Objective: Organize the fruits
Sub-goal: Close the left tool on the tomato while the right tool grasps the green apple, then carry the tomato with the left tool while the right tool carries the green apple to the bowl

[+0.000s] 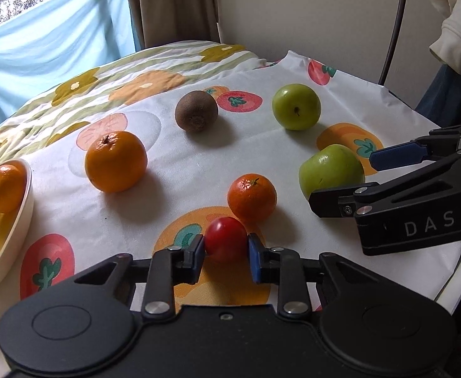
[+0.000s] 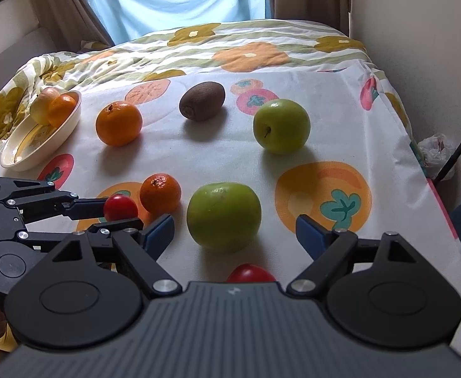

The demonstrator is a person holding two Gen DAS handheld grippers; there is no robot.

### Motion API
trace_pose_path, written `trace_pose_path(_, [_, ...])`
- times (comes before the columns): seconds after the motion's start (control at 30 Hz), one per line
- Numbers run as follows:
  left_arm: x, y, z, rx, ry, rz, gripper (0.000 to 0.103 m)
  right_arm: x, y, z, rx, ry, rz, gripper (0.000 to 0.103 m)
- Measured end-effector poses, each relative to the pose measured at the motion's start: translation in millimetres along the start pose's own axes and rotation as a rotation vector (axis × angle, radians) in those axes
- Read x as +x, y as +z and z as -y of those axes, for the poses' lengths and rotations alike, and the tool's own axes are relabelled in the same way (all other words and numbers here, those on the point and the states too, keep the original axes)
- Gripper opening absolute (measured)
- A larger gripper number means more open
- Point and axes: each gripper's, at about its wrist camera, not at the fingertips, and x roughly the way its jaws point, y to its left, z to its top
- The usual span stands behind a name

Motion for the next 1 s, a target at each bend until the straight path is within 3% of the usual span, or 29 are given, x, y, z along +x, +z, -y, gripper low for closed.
trace_pose_path(0.43, [-9, -10, -11, -0.031, 0.039, -0.006, 0.032, 10, 4, -5, -0.022, 0.006, -0.001, 0.094])
trace_pose_path(0.53, [-10, -13, -14, -0.045, 0.049, -0.007, 0.032, 13, 6, -4, -0.025, 0.004, -0.005, 0.088])
trace_pose_path(0.67, [-12, -15, -17, -0.062, 0.065, -0.008, 0.032, 17, 6, -2, -0.02, 0.022, -0.027, 0.069])
trace_pose_path(1.0, [-29, -17, -24, -0.091, 0.107, 0.009, 0.032, 9, 9, -5, -0.023, 0.037, -0.015, 0.069])
